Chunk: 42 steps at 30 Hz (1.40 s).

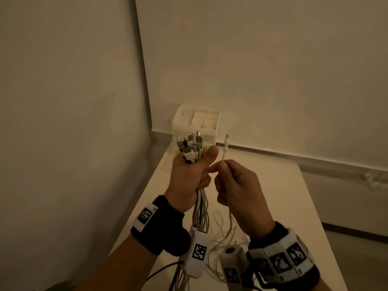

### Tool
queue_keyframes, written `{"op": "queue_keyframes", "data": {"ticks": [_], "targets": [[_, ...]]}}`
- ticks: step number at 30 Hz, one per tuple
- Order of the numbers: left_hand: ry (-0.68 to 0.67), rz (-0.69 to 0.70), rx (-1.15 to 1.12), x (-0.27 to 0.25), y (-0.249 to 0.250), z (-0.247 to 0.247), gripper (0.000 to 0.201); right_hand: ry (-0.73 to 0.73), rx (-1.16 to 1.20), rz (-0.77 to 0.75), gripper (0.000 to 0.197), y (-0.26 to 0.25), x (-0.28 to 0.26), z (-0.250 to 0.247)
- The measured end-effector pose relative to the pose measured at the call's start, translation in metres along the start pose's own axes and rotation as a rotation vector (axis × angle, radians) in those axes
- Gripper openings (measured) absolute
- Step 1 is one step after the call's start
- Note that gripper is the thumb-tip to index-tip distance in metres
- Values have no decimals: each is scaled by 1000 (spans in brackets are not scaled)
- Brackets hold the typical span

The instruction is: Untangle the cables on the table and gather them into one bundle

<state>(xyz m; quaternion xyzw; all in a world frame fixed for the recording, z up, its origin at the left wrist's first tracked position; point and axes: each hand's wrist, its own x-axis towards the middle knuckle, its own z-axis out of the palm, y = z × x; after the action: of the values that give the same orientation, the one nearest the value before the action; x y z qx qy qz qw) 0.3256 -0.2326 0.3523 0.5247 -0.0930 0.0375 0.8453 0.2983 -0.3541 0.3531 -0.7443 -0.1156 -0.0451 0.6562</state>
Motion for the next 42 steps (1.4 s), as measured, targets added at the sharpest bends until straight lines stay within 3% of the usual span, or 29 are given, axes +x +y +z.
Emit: {"op": "queue_keyframes", "data": {"ticks": [4,9,13,16,19,21,25,28,34,35,37,41,42], "targets": [[26,-14,41,-9,4,-4,25,-21,-504,-184,28,-1,-12,6],[98,-60,112,-20,-1,-3,23,-81,-658,-277,18,-8,-23,15],[160,-51,142,-24,-2,-4,24,-129,-770,-266,26,-6,-24,12],[202,22,54,-19,9,-14,21,-223,-660,-236,34,-2,-29,4],[179,33,-57,-15,29,-30,30,-411,-388,-74,35,20,-38,-12],[162,37,-101,-12,47,-38,36,-451,-271,41,36,47,-42,-28],[266,166,36,-7,80,-55,45,-430,-299,181,33,82,-48,-60],[250,190,201,-14,76,-51,39,-363,-305,235,33,83,-44,-78],[-107,117,738,-37,10,-8,3,-266,-365,128,37,28,-25,-76],[-157,93,801,-38,-2,-4,7,-270,-322,123,39,20,-21,-73],[-176,53,800,-39,-17,6,14,-263,-181,153,40,10,-15,-71],[-167,47,691,-40,-23,24,2,-244,38,230,38,7,-14,-74],[-152,37,670,-41,-22,28,7,-249,65,228,38,9,-16,-75]]}}
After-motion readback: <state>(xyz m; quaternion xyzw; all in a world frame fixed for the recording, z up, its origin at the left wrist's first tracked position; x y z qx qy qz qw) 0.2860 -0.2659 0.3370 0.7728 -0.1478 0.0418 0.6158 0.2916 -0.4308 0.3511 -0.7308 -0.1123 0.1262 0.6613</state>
